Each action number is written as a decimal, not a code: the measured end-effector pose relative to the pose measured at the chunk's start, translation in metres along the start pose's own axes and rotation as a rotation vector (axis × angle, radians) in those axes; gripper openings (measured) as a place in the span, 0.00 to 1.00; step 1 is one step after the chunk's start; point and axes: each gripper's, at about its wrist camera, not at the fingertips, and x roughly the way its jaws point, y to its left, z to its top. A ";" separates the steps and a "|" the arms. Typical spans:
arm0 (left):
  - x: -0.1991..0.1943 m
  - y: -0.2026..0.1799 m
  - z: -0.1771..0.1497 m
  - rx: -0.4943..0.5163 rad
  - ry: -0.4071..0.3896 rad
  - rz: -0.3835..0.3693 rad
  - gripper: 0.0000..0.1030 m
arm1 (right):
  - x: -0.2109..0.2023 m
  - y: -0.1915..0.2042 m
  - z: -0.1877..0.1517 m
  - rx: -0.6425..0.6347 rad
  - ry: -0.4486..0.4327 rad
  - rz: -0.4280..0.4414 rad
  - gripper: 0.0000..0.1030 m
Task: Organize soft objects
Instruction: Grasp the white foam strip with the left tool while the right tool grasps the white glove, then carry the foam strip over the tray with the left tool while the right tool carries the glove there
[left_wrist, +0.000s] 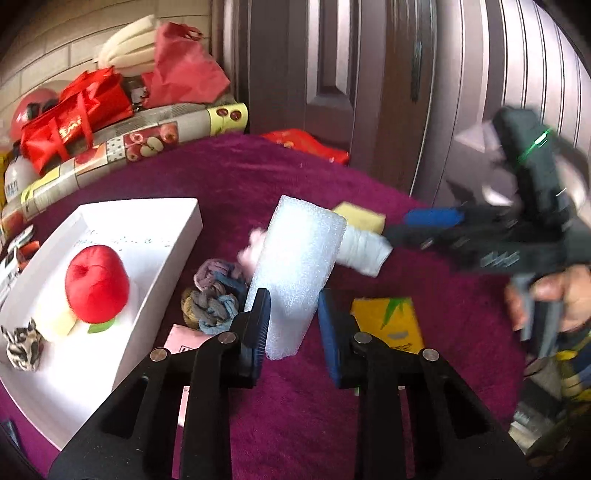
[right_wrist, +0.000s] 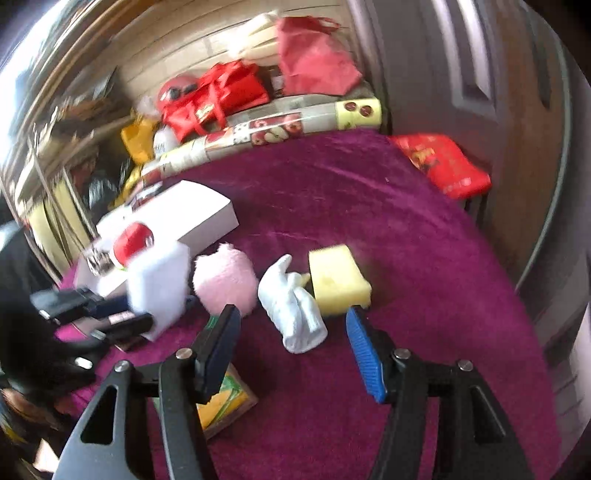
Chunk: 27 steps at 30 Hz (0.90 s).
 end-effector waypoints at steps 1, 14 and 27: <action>-0.004 0.001 0.000 -0.011 -0.005 -0.007 0.25 | 0.006 0.003 0.002 -0.016 0.012 -0.005 0.58; -0.043 0.030 -0.001 -0.129 -0.091 0.024 0.25 | 0.021 0.012 0.003 -0.036 0.063 -0.004 0.09; -0.063 0.043 -0.007 -0.180 -0.129 0.044 0.25 | 0.020 0.007 0.006 0.005 0.066 -0.021 0.11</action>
